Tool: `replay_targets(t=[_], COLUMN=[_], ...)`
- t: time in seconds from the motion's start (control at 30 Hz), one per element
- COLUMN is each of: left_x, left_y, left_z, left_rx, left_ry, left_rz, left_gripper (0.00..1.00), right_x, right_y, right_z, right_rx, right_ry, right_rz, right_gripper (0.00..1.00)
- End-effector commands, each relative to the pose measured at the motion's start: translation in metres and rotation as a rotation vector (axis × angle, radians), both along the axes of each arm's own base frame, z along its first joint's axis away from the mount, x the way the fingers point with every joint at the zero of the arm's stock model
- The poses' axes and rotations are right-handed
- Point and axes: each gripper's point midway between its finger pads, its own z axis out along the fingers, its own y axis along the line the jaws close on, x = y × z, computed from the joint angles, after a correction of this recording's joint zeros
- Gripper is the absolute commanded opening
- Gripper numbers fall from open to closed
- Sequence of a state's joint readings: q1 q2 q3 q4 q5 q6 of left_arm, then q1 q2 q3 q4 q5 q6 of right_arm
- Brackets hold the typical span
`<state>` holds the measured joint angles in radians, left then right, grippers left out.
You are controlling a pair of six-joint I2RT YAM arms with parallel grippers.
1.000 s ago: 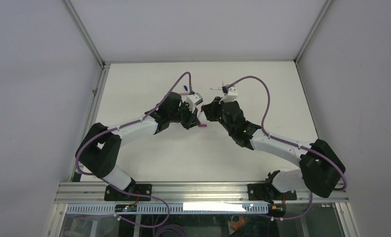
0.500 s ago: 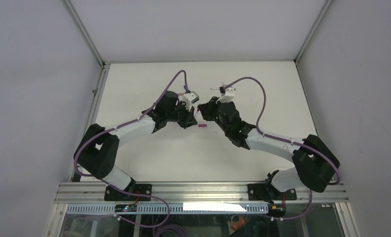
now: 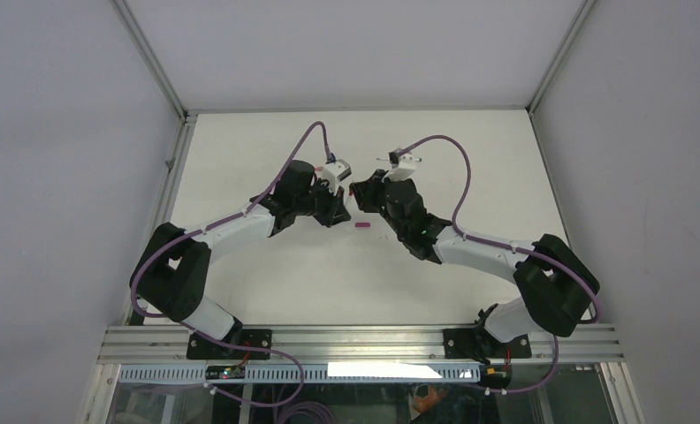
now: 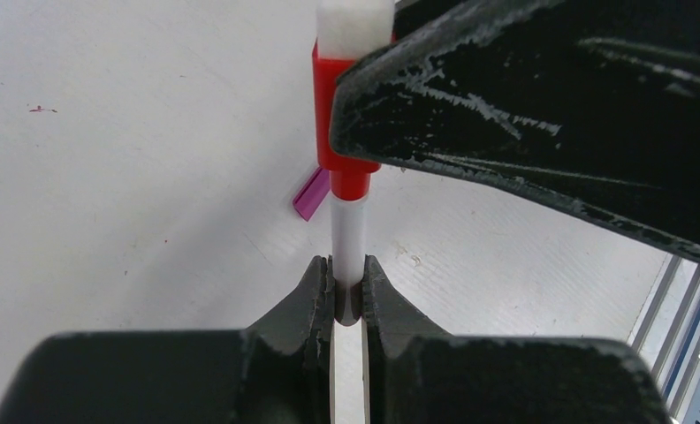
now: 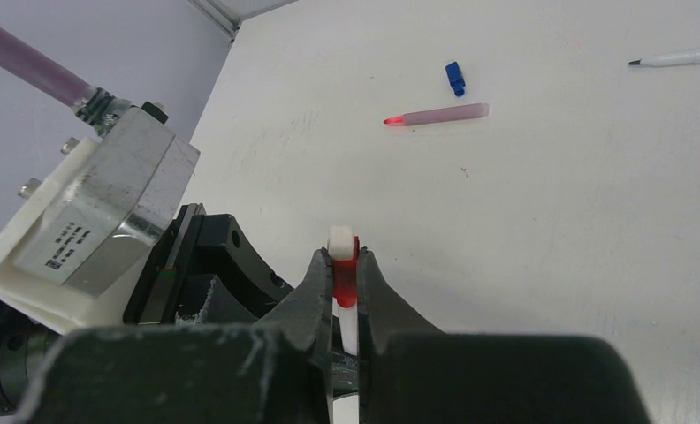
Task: Insert the pens into the pen caps
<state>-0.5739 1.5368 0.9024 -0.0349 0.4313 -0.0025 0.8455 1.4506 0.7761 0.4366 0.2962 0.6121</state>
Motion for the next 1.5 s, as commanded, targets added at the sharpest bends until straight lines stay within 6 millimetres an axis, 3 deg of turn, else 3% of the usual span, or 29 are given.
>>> replay_targets(t=[0.0, 0.13, 0.27, 0.33, 0.43, 0.47, 0.5, 0.57, 0.63, 0.7, 0.8, 0.83, 0.9, 1.07, 1.17, 1.23, 1.3, 1.4, 1.47], left_x=[0.038, 0.035, 0.034, 0.033, 0.030, 0.028, 0.027, 0.024, 0.021, 0.019, 0.011, 0.008, 0.002, -0.018, -0.027, -0.033, -0.040, -0.049, -0.055], left_y=[-0.034, -0.032, -0.030, -0.028, -0.027, -0.027, -0.027, -0.026, -0.025, -0.021, -0.008, -0.002, 0.014, 0.076, 0.120, 0.139, 0.149, 0.154, 0.151], left_z=[0.233, 0.241, 0.234, 0.220, 0.194, 0.182, 0.172, 0.146, 0.115, 0.081, 0.034, 0.024, 0.008, -0.021, -0.034, -0.040, -0.043, -0.048, -0.054], left_rx=[-0.449, -0.451, -0.435, -0.415, -0.381, -0.368, -0.357, -0.325, -0.296, -0.270, -0.203, -0.173, -0.091, 0.126, 0.119, 0.109, 0.124, 0.162, 0.162], left_ry=[-0.625, -0.648, -0.629, -0.597, -0.529, -0.498, -0.466, -0.392, -0.299, -0.217, -0.089, -0.052, 0.020, 0.214, 0.391, 0.473, 0.532, 0.602, 0.650], left_rz=[-0.038, -0.039, -0.035, -0.030, -0.030, -0.030, -0.028, -0.025, -0.007, 0.027, 0.099, 0.130, 0.196, 0.450, 0.610, 0.667, 0.693, 0.725, 0.721], left_gripper=[0.00, 0.00, 0.00, 0.00, 0.00, 0.00, 0.00, 0.00, 0.00, 0.00, 0.00, 0.00, 0.00, 0.00, 0.00, 0.00, 0.00, 0.19, 0.24], right_x=[-0.104, -0.107, -0.104, -0.099, -0.081, -0.074, -0.065, -0.046, -0.024, -0.009, -0.005, -0.008, -0.017, -0.060, -0.076, -0.080, -0.081, -0.080, -0.082], right_y=[0.030, 0.033, 0.034, 0.033, 0.028, 0.027, 0.023, 0.012, -0.012, -0.050, -0.115, -0.134, -0.174, -0.275, -0.308, -0.316, -0.329, -0.338, -0.343], right_z=[-0.105, -0.108, -0.101, -0.087, -0.040, -0.019, 0.002, 0.050, 0.099, 0.139, 0.165, 0.163, 0.141, 0.052, 0.019, -0.002, -0.020, -0.038, -0.054], right_rx=[-0.184, -0.189, -0.187, -0.193, -0.203, -0.203, -0.198, -0.178, -0.179, -0.156, -0.148, -0.176, -0.292, -0.618, -0.612, -0.574, -0.526, -0.478, -0.456], right_ry=[0.355, 0.364, 0.343, 0.302, 0.150, 0.085, 0.017, -0.125, -0.252, -0.316, -0.346, -0.338, -0.263, 0.154, 0.438, 0.586, 0.713, 0.833, 0.916], right_rz=[0.327, 0.333, 0.331, 0.319, 0.287, 0.274, 0.247, 0.174, 0.048, -0.088, -0.243, -0.280, -0.351, -0.511, -0.573, -0.558, -0.576, -0.614, -0.627], right_gripper=[0.00, 0.00, 0.00, 0.00, 0.00, 0.12, 0.38, 0.67, 0.91, 0.97, 0.99, 0.99, 0.99, 0.99, 0.99, 0.99, 0.98, 0.98, 0.98])
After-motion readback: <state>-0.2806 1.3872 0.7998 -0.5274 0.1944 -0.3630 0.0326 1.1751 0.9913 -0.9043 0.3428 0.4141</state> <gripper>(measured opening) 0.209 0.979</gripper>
